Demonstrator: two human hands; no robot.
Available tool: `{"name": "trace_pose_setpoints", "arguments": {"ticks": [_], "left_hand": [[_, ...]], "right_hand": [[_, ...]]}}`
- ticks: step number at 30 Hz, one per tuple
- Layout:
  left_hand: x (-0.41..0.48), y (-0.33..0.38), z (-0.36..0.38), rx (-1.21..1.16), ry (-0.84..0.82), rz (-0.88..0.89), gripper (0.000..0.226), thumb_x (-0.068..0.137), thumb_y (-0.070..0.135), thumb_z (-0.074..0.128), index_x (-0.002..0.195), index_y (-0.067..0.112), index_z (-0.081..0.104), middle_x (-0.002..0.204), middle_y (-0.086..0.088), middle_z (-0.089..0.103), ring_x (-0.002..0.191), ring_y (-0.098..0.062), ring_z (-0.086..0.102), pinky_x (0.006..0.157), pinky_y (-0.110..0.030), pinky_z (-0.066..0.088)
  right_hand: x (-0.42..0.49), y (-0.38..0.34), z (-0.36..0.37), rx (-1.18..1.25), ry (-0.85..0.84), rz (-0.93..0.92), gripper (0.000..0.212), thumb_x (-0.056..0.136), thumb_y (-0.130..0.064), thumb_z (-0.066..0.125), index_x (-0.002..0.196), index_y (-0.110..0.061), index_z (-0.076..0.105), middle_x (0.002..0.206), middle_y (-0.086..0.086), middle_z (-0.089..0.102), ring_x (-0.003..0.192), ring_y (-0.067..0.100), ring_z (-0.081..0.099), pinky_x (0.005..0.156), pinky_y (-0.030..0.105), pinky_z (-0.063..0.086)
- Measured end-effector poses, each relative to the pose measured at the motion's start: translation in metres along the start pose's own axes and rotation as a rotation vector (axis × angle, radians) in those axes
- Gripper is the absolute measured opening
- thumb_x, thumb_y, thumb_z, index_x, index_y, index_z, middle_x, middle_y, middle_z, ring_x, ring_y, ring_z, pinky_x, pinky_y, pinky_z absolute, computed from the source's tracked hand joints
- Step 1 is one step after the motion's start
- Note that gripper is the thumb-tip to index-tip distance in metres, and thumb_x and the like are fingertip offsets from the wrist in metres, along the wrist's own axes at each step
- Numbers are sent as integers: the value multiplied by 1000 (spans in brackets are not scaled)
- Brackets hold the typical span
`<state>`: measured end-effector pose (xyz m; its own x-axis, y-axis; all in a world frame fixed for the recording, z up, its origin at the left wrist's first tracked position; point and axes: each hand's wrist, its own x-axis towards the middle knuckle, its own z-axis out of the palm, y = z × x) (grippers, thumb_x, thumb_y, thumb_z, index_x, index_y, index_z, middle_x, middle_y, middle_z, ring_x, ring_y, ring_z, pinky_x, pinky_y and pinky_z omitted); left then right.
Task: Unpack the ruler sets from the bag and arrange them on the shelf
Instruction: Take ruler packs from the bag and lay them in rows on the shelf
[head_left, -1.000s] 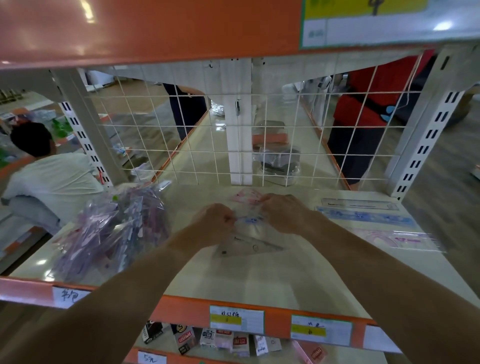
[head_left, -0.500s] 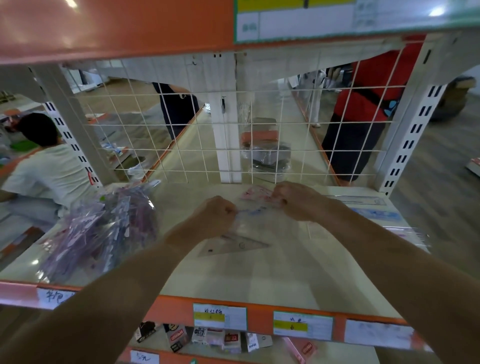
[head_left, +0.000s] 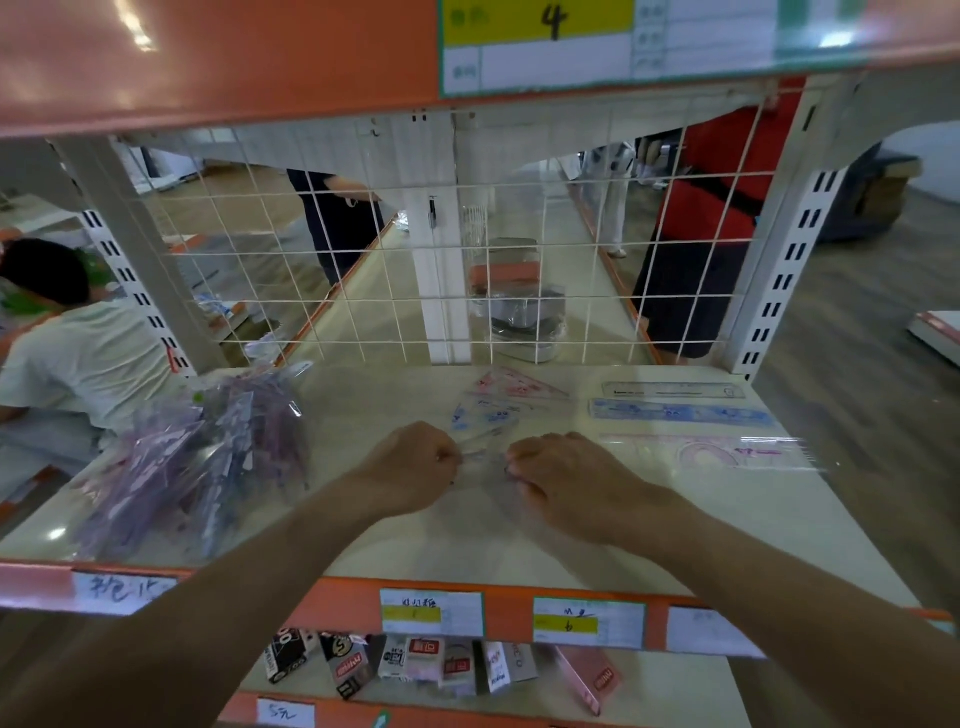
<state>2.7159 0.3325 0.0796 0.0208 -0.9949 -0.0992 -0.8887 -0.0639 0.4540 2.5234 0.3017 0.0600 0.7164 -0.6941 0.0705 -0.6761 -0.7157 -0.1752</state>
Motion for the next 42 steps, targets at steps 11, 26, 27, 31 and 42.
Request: {"name": "trace_pose_setpoints", "arguments": {"ticks": [11,26,27,31,42], "left_hand": [[5,-8,-20,-136,226,-69,24,92,12,55,89,-3,73,91,-22,69,84,-29,63,70,-27,43],[18,-4,-21,-252,256,-97,23,93,12,54,94,-1,73,83,-20,66,74,-22,55,62,-23,39],[21,2,-20,-235,241,-81,24,93,13,53,93,-1,73,80,-17,65,71,-21,52,58,-22,37],[38,34,-6,-223,161,-20,28,95,17,51,95,-1,72,86,-19,65,74,-24,54,62,-25,36],[60,94,24,-175,62,131,30,94,26,50,99,7,72,77,-2,64,68,-11,53,61,-19,42]], "right_hand": [[18,14,-18,10,-54,143,29,97,-17,37,114,-7,59,130,4,50,119,23,49,98,33,36],[46,59,-42,-201,-178,426,37,96,-16,34,128,-15,53,124,8,52,117,28,49,99,40,37],[34,69,-46,-217,-195,454,33,96,-17,36,122,-14,55,120,6,54,114,26,52,95,37,39],[-8,90,-53,-149,-309,559,22,97,-24,44,109,-13,58,98,2,57,92,21,58,77,30,43],[-41,74,-48,-148,-143,509,28,99,-23,41,117,-9,56,122,11,52,112,30,50,92,42,41]]}}
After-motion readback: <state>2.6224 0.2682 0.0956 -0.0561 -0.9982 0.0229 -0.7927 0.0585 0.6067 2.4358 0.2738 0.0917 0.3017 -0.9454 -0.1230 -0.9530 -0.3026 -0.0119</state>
